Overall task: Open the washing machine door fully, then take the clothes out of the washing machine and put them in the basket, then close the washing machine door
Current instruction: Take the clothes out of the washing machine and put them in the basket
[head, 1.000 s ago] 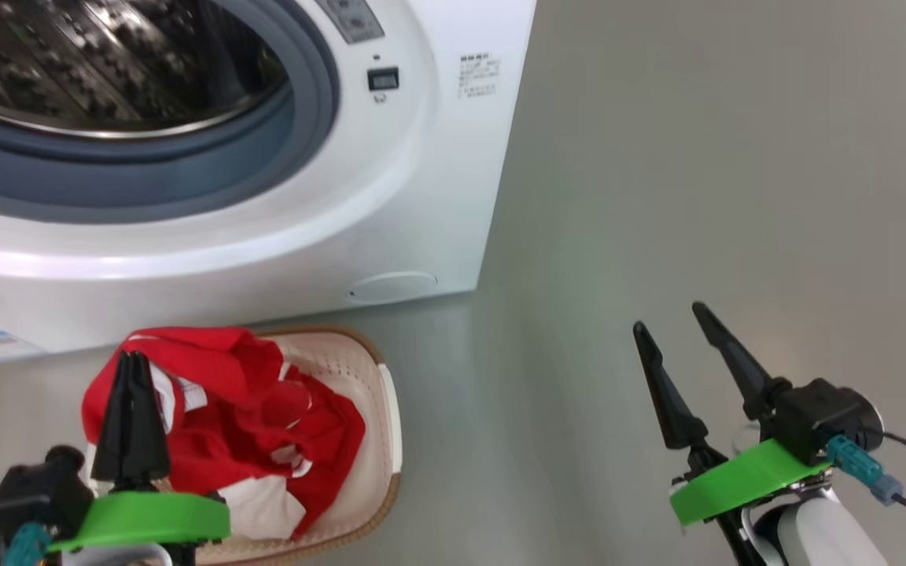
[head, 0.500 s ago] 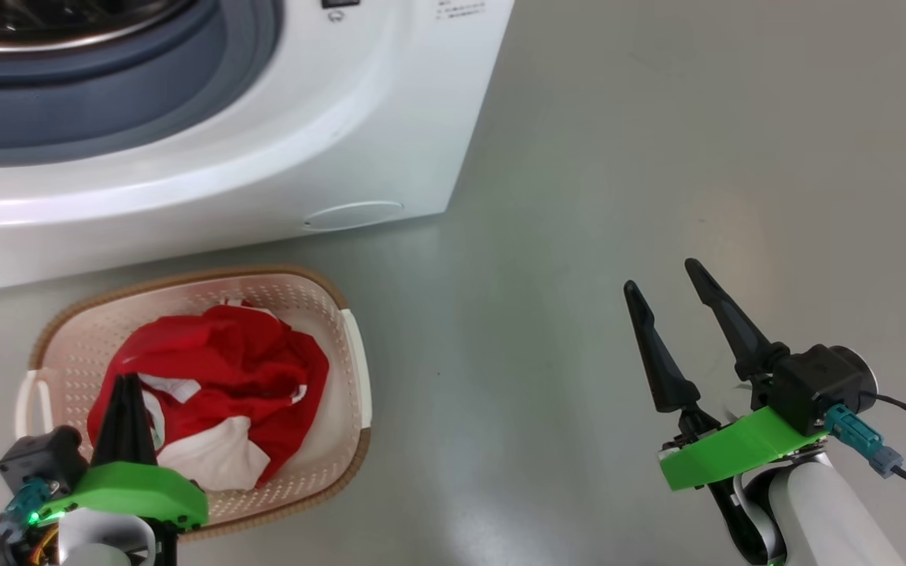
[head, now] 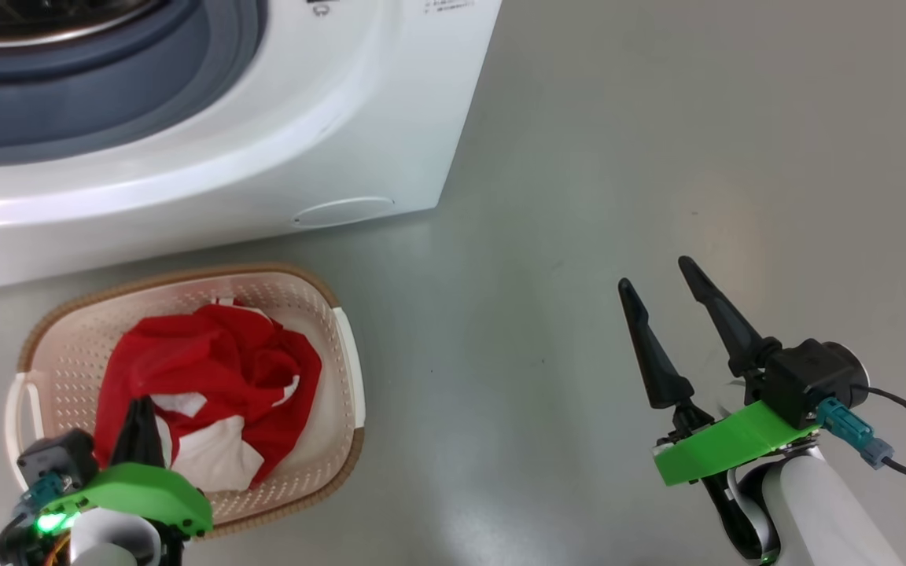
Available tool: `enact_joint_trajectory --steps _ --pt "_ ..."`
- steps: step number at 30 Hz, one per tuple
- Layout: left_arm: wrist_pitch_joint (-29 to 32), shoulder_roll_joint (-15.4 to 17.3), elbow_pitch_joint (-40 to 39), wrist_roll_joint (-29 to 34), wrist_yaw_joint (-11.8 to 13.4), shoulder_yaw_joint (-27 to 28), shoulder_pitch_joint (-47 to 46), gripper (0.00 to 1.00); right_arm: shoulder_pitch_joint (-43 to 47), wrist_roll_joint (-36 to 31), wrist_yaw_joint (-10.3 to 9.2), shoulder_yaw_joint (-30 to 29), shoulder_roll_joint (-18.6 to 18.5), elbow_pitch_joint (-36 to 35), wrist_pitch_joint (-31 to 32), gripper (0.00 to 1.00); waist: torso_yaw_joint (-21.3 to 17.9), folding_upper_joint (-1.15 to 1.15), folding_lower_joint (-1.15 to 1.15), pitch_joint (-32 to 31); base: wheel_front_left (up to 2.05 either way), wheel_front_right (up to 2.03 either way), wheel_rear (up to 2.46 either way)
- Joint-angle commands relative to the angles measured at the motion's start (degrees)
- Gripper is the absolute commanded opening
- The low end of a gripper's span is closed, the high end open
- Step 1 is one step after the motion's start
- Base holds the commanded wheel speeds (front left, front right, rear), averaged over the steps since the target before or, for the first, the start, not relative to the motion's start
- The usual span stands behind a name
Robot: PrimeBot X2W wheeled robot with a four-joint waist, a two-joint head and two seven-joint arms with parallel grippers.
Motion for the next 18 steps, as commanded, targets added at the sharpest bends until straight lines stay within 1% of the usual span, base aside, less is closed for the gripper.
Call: enact_joint_trajectory --steps 1,2,3,6,10,14,18 --pt "-0.52 0.89 0.10 0.46 -0.42 1.49 0.13 0.46 -0.29 0.54 0.36 1.54 -0.18 -0.86 -0.59 1.00 -0.08 0.00 0.00 -0.93 0.00 0.00 0.00" --pt "-0.52 0.89 0.65 0.41 -0.58 1.65 -0.01 0.71 -0.23 0.65 0.36 1.64 -0.18 -0.66 -0.62 1.00 -0.07 0.00 0.00 -1.33 0.00 0.00 0.00" --pt "-0.52 0.89 1.21 0.22 -0.78 1.81 -0.19 0.99 -0.16 0.73 0.36 1.66 -0.18 -0.46 -0.64 1.00 -0.01 0.00 0.00 -1.72 0.00 0.00 0.00" --pt "-0.52 0.89 1.96 0.21 -1.24 2.23 -0.58 1.00 0.07 1.16 0.36 1.91 -0.18 0.11 -0.71 1.00 0.09 0.00 0.00 -3.23 0.00 0.00 0.00" --pt "-0.52 0.89 1.00 0.77 -1.66 2.10 -0.39 1.00 0.65 1.66 0.36 2.12 -0.18 0.87 -0.77 1.00 0.40 0.00 0.00 -5.42 0.00 0.00 0.00" --pt "-0.52 0.89 -1.70 1.34 -1.38 1.87 0.46 1.00 1.42 1.81 0.36 1.95 -0.18 1.59 -0.80 1.00 1.02 0.00 0.00 -7.64 0.00 0.00 0.00" --pt "-0.52 0.89 -7.24 1.80 -1.26 0.71 2.02 1.00 2.67 1.71 0.36 1.29 -0.18 2.45 -0.83 1.00 2.00 0.00 0.00 -10.67 0.00 0.00 0.00"
